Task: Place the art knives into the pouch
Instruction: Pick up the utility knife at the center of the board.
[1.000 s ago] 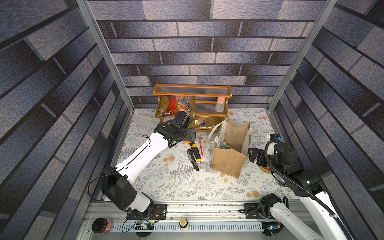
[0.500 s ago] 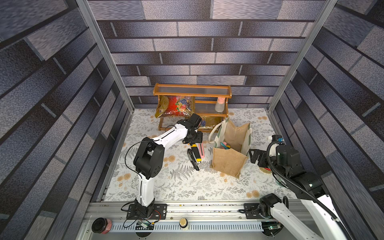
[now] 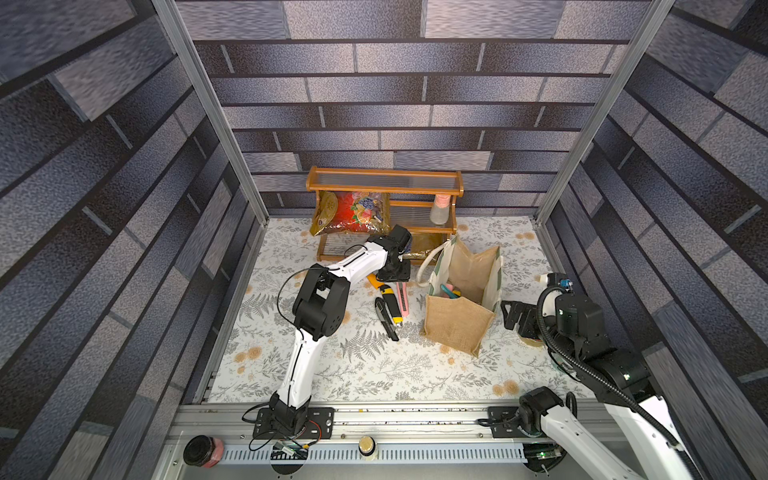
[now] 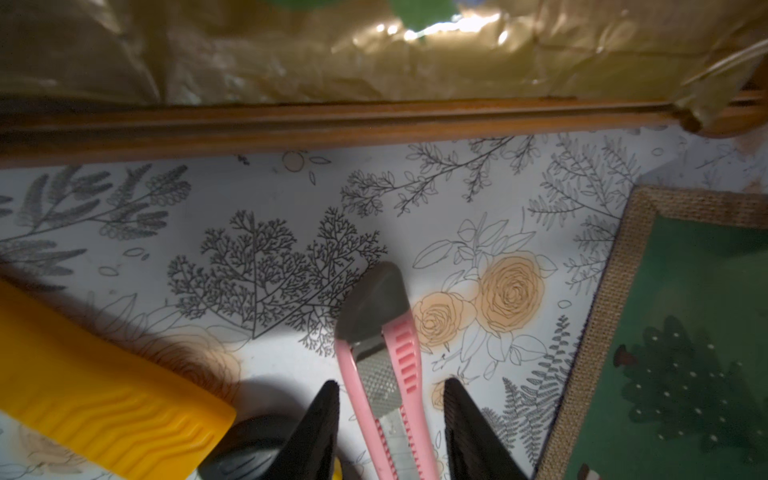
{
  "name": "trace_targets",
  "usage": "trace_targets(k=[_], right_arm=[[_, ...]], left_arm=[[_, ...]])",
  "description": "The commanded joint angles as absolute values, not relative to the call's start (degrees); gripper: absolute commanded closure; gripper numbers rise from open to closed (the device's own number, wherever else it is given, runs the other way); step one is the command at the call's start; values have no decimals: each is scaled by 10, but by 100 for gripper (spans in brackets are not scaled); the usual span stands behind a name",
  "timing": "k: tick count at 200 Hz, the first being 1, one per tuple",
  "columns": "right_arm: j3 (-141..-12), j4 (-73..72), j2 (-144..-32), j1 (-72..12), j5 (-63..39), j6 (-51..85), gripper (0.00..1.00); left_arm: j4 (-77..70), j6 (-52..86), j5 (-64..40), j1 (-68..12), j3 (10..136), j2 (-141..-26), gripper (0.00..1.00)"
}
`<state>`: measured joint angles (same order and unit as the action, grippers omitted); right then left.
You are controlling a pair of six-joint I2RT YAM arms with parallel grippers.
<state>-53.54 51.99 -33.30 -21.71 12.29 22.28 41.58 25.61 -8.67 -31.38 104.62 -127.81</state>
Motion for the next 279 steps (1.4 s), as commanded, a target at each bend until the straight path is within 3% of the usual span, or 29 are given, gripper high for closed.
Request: trace_targets(k=[1, 160, 279], right_arm=[[-541, 533, -327, -214, 136, 224, 0], [-543, 535, -324, -214, 158, 216, 0], [-537, 538, -313, -214, 163, 216, 0]], left_arm=[[444, 260, -88, -310, 1072, -1295, 57], [468, 262, -81, -314, 1091, -1348, 65], [477, 264, -54, -347, 1094, -1341, 80]])
